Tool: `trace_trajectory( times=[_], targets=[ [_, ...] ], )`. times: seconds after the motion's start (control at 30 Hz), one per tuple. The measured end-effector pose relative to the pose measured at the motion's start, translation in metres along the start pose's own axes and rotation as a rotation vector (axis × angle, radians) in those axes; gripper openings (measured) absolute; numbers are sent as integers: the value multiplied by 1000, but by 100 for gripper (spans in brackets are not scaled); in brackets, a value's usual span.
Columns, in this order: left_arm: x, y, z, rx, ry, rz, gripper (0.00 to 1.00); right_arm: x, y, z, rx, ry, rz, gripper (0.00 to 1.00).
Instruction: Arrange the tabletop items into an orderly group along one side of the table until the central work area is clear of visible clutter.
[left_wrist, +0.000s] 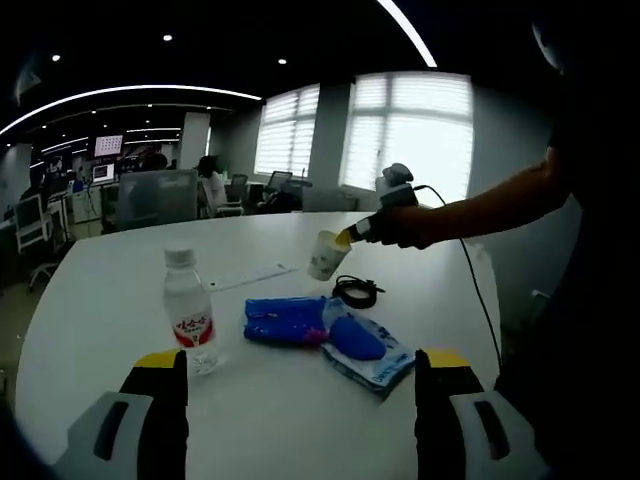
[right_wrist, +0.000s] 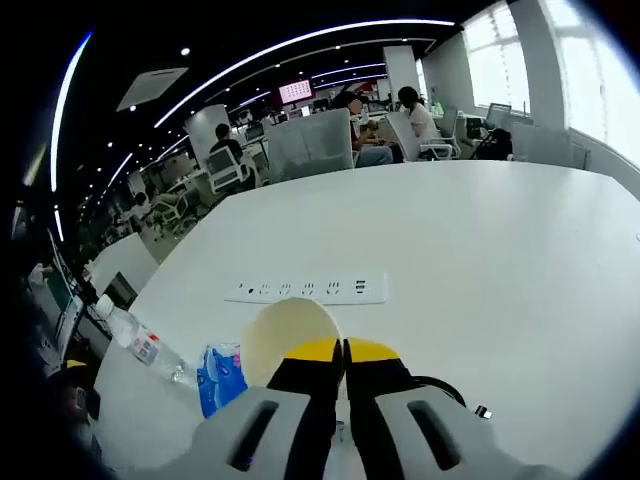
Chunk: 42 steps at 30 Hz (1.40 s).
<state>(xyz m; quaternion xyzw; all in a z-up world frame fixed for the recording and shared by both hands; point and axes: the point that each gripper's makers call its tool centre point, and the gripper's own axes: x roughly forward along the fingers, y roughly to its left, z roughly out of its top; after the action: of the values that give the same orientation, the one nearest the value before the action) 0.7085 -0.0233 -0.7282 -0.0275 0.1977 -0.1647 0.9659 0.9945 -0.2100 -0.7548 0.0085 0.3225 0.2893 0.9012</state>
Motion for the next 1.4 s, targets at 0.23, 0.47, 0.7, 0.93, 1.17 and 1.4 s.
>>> trace_trajectory(
  times=[0.23, 0.47, 0.7, 0.93, 1.17, 1.4],
  targets=[
    [-4, -1, -1, 2, 1, -4, 94, 1, 44, 0, -9, 5, 90, 0],
    [-9, 2, 0, 0, -13, 5, 94, 7, 77, -4, -25, 19, 171, 0],
    [-14, 5, -2, 0, -10, 10, 95, 1, 113, -15, -45, 33, 230, 0],
    [-22, 4, -4, 0, -12, 17, 95, 8, 143, -15, -62, 43, 299, 0],
    [-29, 5, -7, -1, -10, 24, 95, 15, 175, -22, -99, 71, 355, 0],
    [-34, 9, -7, -3, -12, 32, 95, 23, 191, -39, -125, 119, 372, 0]
  ],
)
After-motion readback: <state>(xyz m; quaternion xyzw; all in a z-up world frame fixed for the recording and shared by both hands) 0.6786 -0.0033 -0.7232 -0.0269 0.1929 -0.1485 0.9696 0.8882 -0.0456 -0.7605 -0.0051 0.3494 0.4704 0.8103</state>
